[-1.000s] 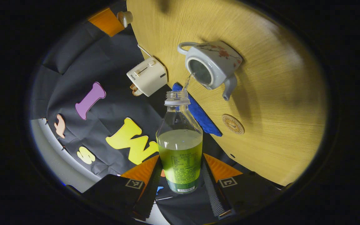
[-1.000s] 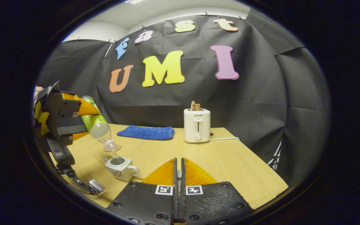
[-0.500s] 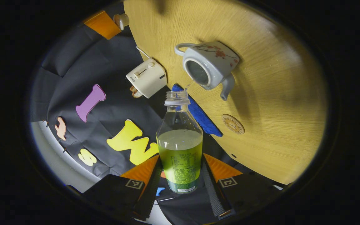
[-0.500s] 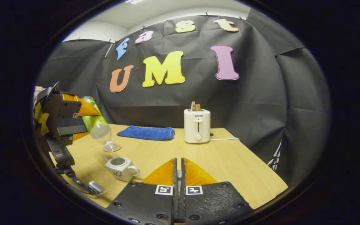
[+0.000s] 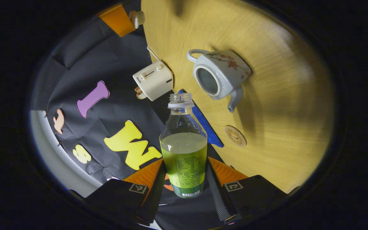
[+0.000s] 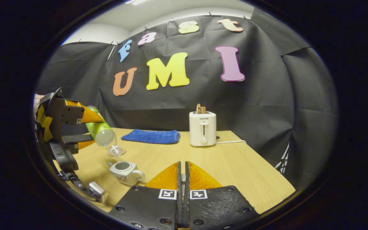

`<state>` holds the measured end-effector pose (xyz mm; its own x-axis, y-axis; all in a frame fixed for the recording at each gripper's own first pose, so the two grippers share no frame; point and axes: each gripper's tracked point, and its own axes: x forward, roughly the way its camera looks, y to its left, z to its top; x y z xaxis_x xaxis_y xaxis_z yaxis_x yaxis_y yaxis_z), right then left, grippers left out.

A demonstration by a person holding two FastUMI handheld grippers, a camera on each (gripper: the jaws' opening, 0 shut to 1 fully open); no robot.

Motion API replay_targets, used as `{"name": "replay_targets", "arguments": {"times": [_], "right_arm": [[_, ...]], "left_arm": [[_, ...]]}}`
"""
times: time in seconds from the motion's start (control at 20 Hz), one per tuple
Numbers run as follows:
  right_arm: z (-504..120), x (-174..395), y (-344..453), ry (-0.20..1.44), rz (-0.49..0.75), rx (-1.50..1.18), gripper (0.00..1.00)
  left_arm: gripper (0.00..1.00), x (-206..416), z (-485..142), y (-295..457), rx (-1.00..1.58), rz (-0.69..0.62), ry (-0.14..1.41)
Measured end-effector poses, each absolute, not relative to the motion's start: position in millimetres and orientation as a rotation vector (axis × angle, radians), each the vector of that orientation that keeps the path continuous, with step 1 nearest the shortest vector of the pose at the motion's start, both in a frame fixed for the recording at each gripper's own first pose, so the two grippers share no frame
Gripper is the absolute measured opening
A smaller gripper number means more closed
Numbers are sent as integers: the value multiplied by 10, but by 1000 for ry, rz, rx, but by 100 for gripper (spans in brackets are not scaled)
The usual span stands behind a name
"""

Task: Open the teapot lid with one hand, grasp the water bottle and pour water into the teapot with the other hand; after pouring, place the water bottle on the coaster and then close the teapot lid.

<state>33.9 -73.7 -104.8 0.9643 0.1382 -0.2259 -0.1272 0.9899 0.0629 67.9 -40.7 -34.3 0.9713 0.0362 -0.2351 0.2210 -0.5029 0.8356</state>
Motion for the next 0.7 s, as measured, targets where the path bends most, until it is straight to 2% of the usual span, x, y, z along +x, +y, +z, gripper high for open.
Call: {"name": "replay_targets", "arguments": {"times": [0.15,0.3,0.5,0.7], "right_arm": [[-1001,335,-775,223,132,60,0],[-943,321,-792,216,135,80,1],[-865,292,-784,206,143,97,0],[-765,276,-819,185,135,97,0]], "left_arm": [[72,645,-417,-368,1868,-251,226],[73,511,-546,-321,1516,-289,339],[73,495,-421,-345,1255,-229,316],[72,405,-582,-234,835,-191,379]]}}
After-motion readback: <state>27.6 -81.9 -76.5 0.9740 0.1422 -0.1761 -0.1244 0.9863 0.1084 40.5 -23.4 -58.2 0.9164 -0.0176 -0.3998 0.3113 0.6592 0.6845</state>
